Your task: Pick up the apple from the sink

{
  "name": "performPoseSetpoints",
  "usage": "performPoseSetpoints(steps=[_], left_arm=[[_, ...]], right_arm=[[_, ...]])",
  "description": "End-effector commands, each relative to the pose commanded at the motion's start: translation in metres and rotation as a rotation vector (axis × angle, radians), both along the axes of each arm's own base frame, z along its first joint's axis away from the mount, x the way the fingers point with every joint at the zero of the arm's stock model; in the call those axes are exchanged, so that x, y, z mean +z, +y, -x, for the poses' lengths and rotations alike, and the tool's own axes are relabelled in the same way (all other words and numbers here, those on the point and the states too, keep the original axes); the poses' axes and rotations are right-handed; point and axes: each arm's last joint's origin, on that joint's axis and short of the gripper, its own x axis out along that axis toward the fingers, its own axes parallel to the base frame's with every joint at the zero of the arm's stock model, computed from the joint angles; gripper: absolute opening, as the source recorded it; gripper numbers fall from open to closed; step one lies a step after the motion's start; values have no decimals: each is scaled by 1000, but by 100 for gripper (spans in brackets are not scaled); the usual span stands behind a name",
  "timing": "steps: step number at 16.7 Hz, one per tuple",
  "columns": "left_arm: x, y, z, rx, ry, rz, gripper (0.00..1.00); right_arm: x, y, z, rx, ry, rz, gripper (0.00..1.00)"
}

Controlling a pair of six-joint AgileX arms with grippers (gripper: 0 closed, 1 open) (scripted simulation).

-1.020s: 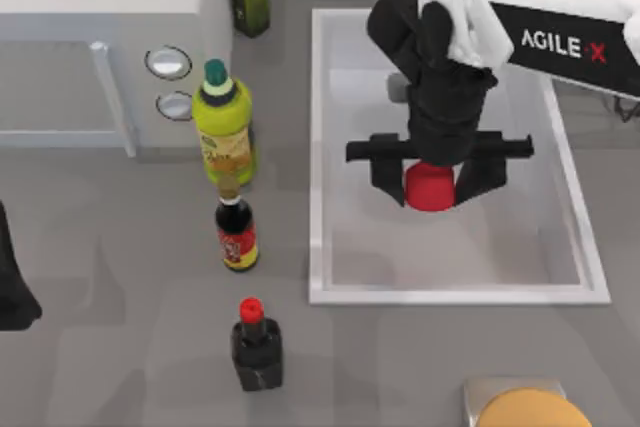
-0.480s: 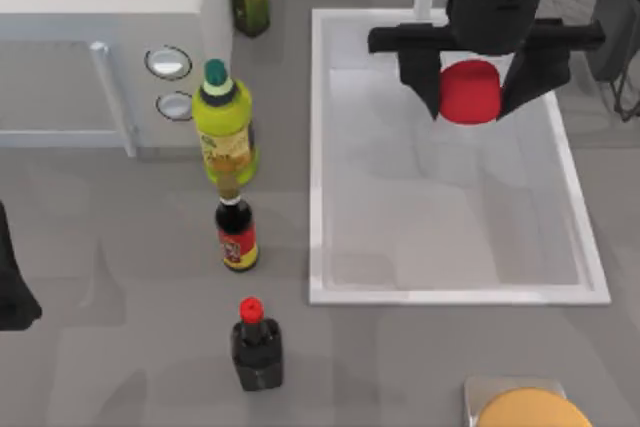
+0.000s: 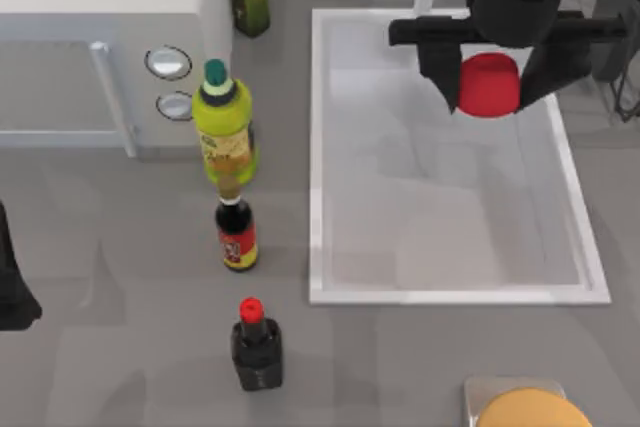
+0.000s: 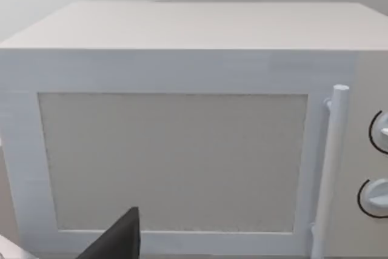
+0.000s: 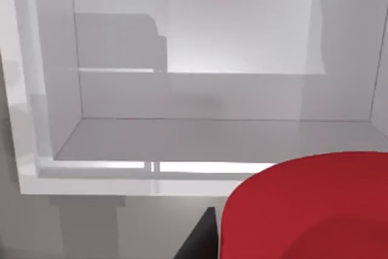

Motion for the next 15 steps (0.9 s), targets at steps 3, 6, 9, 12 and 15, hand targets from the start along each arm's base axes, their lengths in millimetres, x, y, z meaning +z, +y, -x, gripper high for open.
performPoseSetpoints(steps=[3,6,9,12,15], left_arm=[[0,0,0,0,0,0,100],[0,0,0,0,0,0,100],[0,0,0,0,0,0,100],[0,0,0,0,0,0,100],[0,0,0,0,0,0,100]], right_arm=[[1,-51,-4,-2,6,3,0],[-9,-119,3,-6,44,11,0],[-16,-179,22,-8,60,7,0],[-16,-206,36,-9,51,3,0],[-16,-207,37,-9,50,2,0]])
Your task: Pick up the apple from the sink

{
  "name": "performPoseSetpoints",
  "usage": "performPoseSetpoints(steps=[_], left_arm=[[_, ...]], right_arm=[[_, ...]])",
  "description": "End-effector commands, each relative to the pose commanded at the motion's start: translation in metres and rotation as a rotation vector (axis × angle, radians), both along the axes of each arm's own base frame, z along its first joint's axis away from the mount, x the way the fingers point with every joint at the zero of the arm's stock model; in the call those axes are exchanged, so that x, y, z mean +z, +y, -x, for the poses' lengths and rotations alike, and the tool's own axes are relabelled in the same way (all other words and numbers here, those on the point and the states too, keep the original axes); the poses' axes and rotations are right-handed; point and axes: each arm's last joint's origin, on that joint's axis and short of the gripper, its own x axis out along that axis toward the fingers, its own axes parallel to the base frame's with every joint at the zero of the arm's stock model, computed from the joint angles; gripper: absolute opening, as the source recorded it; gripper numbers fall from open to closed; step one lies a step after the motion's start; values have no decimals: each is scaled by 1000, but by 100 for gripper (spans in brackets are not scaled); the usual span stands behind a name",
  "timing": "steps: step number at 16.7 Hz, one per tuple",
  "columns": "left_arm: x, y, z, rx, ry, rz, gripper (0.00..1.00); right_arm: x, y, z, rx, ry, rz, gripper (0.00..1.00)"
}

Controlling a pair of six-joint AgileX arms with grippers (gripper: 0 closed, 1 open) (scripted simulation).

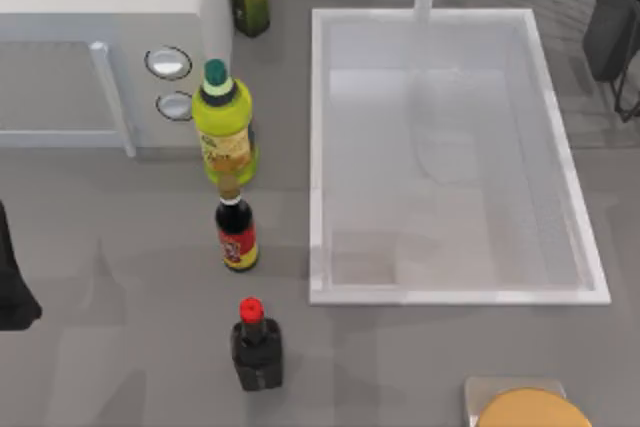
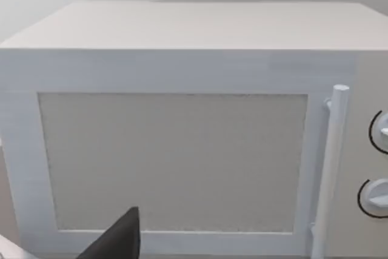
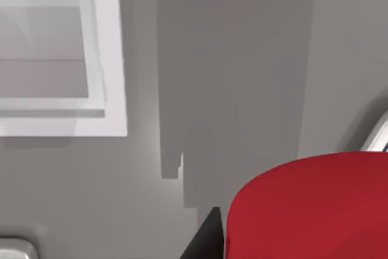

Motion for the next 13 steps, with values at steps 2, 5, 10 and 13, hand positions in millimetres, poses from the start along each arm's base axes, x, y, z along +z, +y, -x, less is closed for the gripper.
performPoseSetpoints(steps=[2,5,10,13], left_arm=[[0,0,0,0,0,0,100],[0,0,0,0,0,0,100],[0,0,0,0,0,0,100],[0,0,0,0,0,0,100]], right_arm=[[-2,1,-1,1,5,1,0],[-21,1,-3,1,12,1,0],[-84,0,-5,1,-15,1,0],[-108,0,0,0,-2,0,0]])
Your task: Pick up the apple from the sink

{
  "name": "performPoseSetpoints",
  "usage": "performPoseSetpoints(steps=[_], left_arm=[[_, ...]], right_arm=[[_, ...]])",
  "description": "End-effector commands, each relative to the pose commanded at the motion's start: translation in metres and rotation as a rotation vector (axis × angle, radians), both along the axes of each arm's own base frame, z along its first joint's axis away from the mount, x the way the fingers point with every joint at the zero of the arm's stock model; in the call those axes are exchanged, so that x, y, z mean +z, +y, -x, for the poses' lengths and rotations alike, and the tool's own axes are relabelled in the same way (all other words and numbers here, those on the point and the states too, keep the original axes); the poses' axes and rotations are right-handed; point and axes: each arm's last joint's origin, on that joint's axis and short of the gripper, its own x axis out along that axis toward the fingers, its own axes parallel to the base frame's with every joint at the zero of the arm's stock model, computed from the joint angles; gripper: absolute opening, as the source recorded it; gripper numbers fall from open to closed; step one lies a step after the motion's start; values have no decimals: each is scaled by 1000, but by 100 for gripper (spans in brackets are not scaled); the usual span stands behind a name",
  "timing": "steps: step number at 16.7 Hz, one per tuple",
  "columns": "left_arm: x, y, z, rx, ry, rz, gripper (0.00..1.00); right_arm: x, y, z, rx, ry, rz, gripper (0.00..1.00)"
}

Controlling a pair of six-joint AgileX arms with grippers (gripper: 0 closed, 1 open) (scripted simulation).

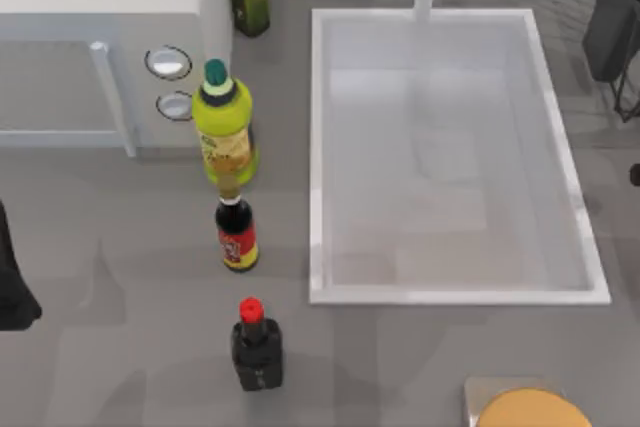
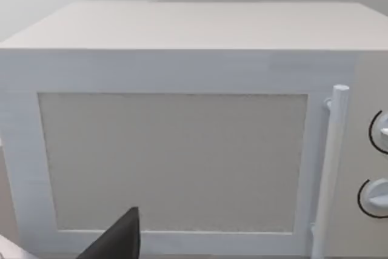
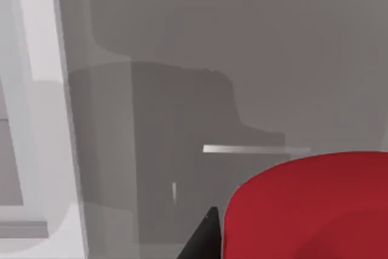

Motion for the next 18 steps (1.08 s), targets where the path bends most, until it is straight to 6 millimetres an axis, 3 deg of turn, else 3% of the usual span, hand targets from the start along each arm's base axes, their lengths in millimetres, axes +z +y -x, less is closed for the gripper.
performPoseSetpoints(steps=[4,17,18], left_arm=[[0,0,0,0,0,0,100],[0,0,0,0,0,0,100],[0,0,0,0,0,0,100]], right_arm=[[-2,0,0,0,2,0,0],[-2,0,0,0,2,0,98],[-2,0,0,0,2,0,100]])
